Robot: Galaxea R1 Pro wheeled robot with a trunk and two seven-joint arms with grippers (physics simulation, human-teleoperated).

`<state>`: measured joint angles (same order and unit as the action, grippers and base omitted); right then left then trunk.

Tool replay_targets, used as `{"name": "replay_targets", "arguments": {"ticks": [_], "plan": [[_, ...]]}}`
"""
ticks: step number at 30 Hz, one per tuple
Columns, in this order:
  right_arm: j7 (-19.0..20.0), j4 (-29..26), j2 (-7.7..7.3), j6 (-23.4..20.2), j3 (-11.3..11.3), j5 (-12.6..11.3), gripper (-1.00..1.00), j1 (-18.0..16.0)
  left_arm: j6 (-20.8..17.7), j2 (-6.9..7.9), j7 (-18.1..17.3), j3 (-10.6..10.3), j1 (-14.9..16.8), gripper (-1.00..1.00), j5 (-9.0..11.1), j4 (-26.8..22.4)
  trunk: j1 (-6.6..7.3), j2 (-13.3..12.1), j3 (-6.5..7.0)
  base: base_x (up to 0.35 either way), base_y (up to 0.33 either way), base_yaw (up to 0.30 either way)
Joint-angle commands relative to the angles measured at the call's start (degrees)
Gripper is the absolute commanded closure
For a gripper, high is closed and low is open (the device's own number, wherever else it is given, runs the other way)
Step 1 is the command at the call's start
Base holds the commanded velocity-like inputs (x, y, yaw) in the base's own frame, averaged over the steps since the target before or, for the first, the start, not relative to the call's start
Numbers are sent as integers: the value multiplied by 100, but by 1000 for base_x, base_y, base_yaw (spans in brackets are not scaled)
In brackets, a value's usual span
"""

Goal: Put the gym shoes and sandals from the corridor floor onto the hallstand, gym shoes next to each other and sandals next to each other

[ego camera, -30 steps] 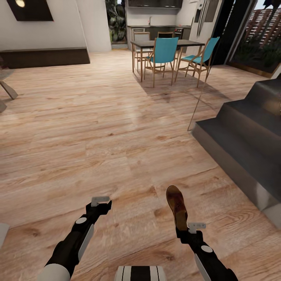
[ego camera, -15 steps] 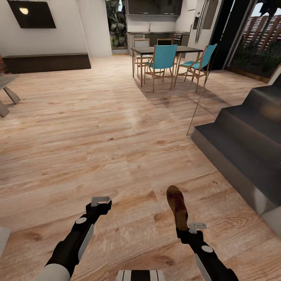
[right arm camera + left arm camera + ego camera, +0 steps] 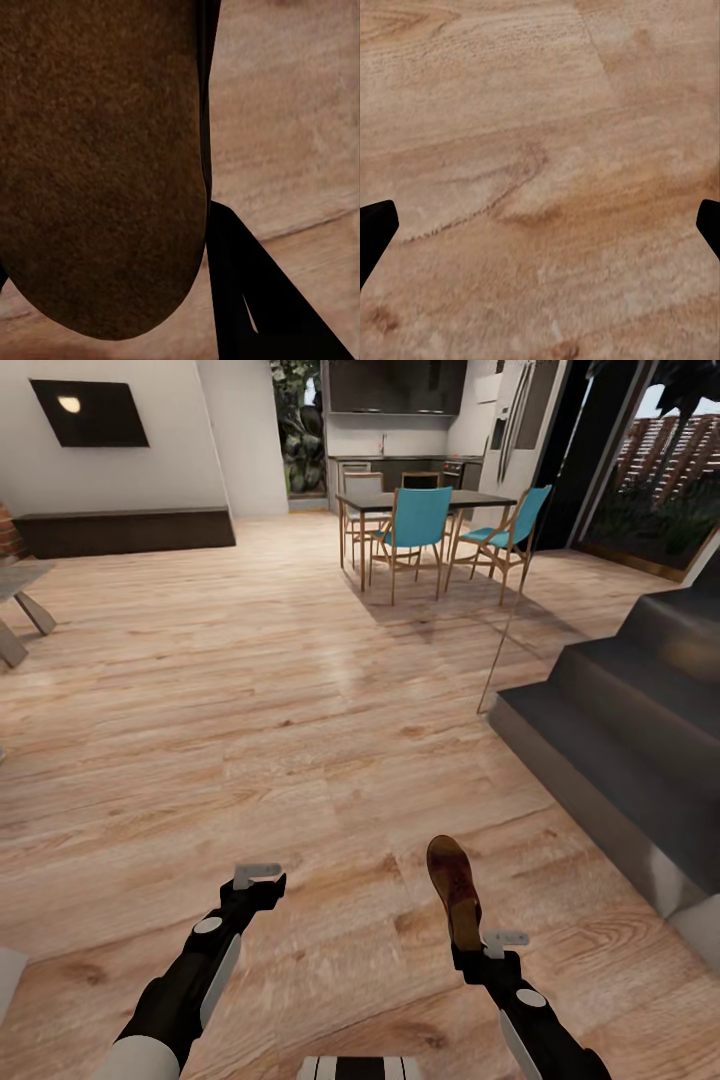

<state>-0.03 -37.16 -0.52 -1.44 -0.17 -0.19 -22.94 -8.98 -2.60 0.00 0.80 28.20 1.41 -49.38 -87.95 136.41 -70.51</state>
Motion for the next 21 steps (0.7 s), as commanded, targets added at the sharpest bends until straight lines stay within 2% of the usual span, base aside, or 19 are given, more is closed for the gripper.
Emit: {"name": "replay_targets", "arguments": {"ticks": [1,17,21], "plan": [[-7,-6,0,-15,-1,-20,100,0,-34,-3,0,8,1,-100,16,-10,-21,42,-12,0,0,0],[-12,-4,0,-15,-1,3,100,0,-34,-3,0,8,0,-100,17,-10,-373,683,-170,0,0,0],[-12,-3,0,-15,-1,8,100,0,-34,-3,0,8,-1,-100,17,-10,-383,689,-254,0,0,0]]}}
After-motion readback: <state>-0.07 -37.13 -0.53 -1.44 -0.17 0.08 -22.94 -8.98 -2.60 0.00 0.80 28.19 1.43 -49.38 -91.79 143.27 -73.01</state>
